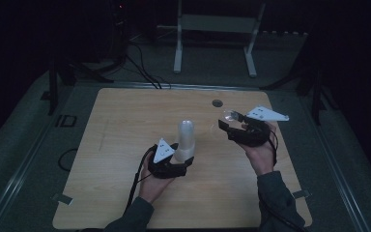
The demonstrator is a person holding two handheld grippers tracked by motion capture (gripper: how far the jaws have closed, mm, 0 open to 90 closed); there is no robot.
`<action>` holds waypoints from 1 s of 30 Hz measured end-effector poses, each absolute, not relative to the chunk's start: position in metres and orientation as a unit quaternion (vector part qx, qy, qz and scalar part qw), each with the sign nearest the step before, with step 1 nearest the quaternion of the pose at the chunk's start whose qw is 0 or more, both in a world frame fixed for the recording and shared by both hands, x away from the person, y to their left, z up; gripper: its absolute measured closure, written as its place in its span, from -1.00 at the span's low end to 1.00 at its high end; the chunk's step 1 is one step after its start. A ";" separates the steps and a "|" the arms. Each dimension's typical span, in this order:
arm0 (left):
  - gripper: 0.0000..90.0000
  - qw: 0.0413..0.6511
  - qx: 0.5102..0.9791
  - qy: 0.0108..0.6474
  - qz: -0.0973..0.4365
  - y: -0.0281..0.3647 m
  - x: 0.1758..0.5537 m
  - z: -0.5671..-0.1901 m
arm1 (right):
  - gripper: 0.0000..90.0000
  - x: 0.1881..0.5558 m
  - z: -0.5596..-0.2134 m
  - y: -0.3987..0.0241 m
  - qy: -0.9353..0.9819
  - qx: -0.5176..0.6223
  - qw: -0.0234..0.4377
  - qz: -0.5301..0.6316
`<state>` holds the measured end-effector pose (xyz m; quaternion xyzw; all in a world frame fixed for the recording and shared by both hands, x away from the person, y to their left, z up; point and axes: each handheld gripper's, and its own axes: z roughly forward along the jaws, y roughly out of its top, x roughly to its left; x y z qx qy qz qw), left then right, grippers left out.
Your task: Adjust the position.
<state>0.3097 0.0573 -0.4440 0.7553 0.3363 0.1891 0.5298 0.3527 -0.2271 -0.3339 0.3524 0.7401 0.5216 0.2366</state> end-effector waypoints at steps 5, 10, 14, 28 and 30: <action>-0.46 0.532 0.758 0.329 0.186 0.054 0.308 -0.443 | -0.14 0.352 -0.339 -0.236 0.736 0.363 0.238 0.519; -0.46 0.531 0.762 0.320 0.185 0.048 0.307 -0.443 | -0.14 0.351 -0.344 -0.243 0.734 0.373 0.237 0.516; -0.46 0.533 0.762 0.317 0.185 0.046 0.306 -0.443 | -0.14 0.350 -0.348 -0.247 0.732 0.378 0.235 0.515; -0.46 0.537 0.769 0.298 0.179 0.032 0.305 -0.441 | -0.14 0.347 -0.361 -0.257 0.729 0.394 0.231 0.510; -0.46 0.537 0.770 0.296 0.177 0.030 0.305 -0.441 | -0.14 0.347 -0.363 -0.258 0.728 0.397 0.229 0.510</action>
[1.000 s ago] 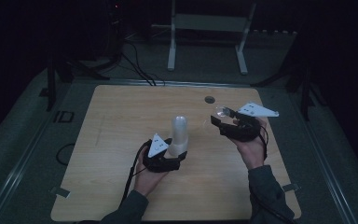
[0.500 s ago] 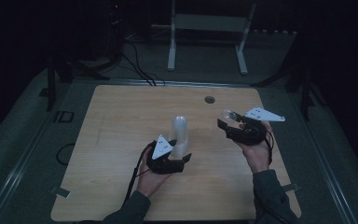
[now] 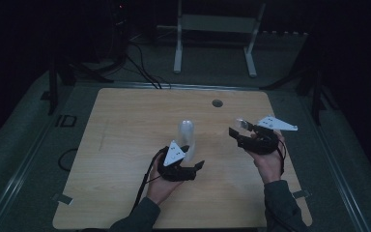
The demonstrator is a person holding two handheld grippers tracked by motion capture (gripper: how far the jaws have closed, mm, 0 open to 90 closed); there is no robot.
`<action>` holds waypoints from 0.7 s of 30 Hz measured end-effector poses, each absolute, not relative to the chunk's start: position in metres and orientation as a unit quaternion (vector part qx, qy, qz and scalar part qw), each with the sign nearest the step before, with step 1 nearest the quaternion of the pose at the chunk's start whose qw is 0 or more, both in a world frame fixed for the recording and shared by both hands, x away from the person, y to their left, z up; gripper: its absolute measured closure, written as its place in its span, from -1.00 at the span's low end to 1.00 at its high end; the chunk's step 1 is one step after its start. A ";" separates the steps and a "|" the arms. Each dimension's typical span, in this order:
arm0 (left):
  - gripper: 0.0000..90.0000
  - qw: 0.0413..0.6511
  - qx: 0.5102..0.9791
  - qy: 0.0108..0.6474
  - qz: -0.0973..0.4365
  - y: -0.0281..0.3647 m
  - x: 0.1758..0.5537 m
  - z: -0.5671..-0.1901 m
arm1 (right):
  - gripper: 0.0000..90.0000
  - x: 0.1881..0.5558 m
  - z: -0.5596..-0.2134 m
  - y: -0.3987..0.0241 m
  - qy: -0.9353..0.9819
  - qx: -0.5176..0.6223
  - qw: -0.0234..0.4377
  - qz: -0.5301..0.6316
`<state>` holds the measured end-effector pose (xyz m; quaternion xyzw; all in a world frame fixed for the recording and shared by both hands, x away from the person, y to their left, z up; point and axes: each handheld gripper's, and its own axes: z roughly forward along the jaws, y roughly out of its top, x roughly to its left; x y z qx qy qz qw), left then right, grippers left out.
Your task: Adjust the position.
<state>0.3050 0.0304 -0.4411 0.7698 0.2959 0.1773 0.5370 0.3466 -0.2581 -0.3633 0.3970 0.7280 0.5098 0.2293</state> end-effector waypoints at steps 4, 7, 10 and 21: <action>-0.42 0.537 0.772 0.291 0.176 0.027 0.305 -0.441 | -0.14 0.346 -0.368 -0.260 0.727 0.401 0.227 0.508; -0.42 0.538 0.772 0.289 0.173 0.025 0.305 -0.441 | -0.14 0.346 -0.371 -0.262 0.727 0.405 0.226 0.506; -0.42 0.538 0.773 0.287 0.174 0.023 0.305 -0.441 | -0.14 0.345 -0.374 -0.263 0.727 0.408 0.224 0.505; -0.42 0.533 0.780 0.280 0.172 0.014 0.306 -0.441 | -0.14 0.344 -0.385 -0.266 0.727 0.417 0.215 0.502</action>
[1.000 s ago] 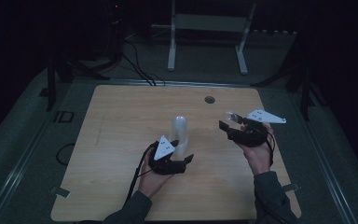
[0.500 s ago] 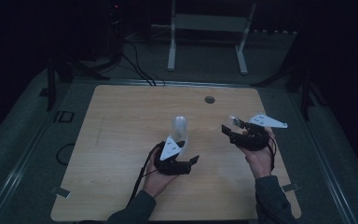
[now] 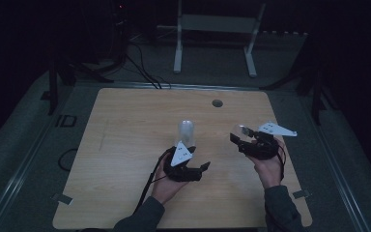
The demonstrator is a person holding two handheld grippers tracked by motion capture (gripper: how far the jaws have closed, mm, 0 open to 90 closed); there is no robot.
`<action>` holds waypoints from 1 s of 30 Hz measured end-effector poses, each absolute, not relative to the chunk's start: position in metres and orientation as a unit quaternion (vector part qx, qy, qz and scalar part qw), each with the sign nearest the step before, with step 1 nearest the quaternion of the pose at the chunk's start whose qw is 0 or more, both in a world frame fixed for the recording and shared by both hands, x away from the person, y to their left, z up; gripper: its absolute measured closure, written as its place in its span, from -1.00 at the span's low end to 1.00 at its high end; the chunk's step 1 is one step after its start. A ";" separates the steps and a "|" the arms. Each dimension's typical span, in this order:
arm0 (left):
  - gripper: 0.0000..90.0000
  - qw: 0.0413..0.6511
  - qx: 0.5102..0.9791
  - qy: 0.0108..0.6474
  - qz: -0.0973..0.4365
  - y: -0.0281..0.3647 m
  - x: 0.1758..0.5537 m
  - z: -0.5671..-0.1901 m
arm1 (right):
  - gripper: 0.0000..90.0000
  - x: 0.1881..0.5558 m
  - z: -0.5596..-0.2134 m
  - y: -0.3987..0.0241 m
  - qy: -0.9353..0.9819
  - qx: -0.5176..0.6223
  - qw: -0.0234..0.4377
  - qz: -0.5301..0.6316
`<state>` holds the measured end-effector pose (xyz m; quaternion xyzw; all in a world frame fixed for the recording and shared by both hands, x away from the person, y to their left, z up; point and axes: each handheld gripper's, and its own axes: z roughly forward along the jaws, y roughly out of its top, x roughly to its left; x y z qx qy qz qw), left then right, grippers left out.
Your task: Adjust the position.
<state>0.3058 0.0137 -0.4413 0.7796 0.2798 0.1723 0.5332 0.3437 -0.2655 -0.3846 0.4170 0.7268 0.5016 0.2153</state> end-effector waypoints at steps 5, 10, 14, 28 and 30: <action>-0.42 0.533 0.781 0.275 0.173 0.010 0.305 -0.441 | -0.14 0.343 -0.389 -0.267 0.726 0.420 0.211 0.502; -0.42 0.533 0.783 0.272 0.171 0.007 0.305 -0.442 | -0.14 0.341 -0.393 -0.268 0.723 0.425 0.206 0.504; -0.42 0.533 0.784 0.270 0.169 0.005 0.305 -0.442 | -0.14 0.340 -0.396 -0.268 0.724 0.426 0.203 0.504; -0.42 0.542 0.784 0.256 0.163 -0.003 0.306 -0.441 | -0.14 0.336 -0.403 -0.268 0.723 0.428 0.195 0.505; -0.42 0.543 0.784 0.254 0.162 -0.005 0.307 -0.441 | -0.14 0.336 -0.404 -0.268 0.723 0.429 0.195 0.505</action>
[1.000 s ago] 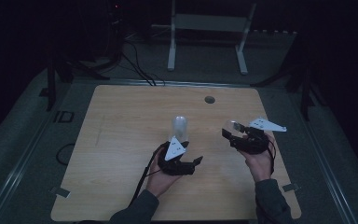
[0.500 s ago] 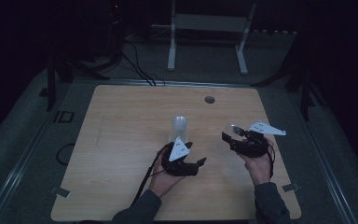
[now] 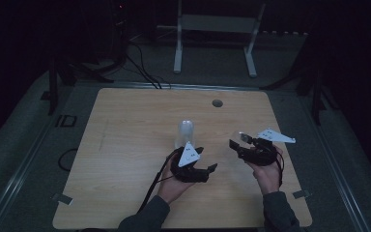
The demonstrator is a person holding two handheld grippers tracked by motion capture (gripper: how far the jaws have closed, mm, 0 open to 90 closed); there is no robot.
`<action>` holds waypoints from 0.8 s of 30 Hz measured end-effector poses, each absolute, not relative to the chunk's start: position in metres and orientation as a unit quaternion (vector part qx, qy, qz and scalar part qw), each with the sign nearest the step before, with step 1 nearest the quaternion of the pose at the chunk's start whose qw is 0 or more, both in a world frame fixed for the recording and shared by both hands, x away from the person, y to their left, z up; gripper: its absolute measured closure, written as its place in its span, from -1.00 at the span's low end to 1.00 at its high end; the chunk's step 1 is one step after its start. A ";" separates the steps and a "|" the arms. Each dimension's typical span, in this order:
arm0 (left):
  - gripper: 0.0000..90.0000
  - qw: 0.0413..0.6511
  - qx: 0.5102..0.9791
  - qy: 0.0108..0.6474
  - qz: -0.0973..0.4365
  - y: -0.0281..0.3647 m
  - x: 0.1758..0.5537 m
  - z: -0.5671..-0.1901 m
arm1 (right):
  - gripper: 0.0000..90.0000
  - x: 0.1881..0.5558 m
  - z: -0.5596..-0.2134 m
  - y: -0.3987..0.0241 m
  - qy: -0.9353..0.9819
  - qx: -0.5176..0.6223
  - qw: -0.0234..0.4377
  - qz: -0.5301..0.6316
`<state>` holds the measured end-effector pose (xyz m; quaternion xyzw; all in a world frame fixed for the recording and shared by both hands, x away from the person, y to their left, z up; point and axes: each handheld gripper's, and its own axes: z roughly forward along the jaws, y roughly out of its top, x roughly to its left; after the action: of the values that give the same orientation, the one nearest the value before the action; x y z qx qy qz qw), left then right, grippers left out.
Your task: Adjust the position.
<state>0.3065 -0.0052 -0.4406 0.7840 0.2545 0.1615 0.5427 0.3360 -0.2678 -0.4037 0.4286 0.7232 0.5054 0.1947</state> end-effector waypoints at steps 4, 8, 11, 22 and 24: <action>-0.42 0.540 0.786 0.253 0.163 -0.008 0.308 -0.441 | -0.14 0.335 -0.406 -0.267 0.721 0.431 0.191 0.508; -0.42 0.539 0.787 0.254 0.161 -0.011 0.310 -0.442 | -0.14 0.334 -0.408 -0.266 0.723 0.430 0.188 0.508; -0.42 0.538 0.788 0.254 0.162 -0.012 0.311 -0.442 | -0.14 0.334 -0.410 -0.265 0.724 0.430 0.183 0.508; -0.42 0.540 0.788 0.246 0.167 -0.016 0.313 -0.442 | -0.13 0.334 -0.411 -0.268 0.711 0.440 0.159 0.525; -0.42 0.540 0.787 0.245 0.169 -0.017 0.313 -0.442 | -0.13 0.334 -0.411 -0.269 0.711 0.440 0.158 0.525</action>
<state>0.3130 -0.0171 -0.4416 0.7871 0.2449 0.1692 0.5402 0.3340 -0.2686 -0.4114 0.4403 0.7111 0.5249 0.1583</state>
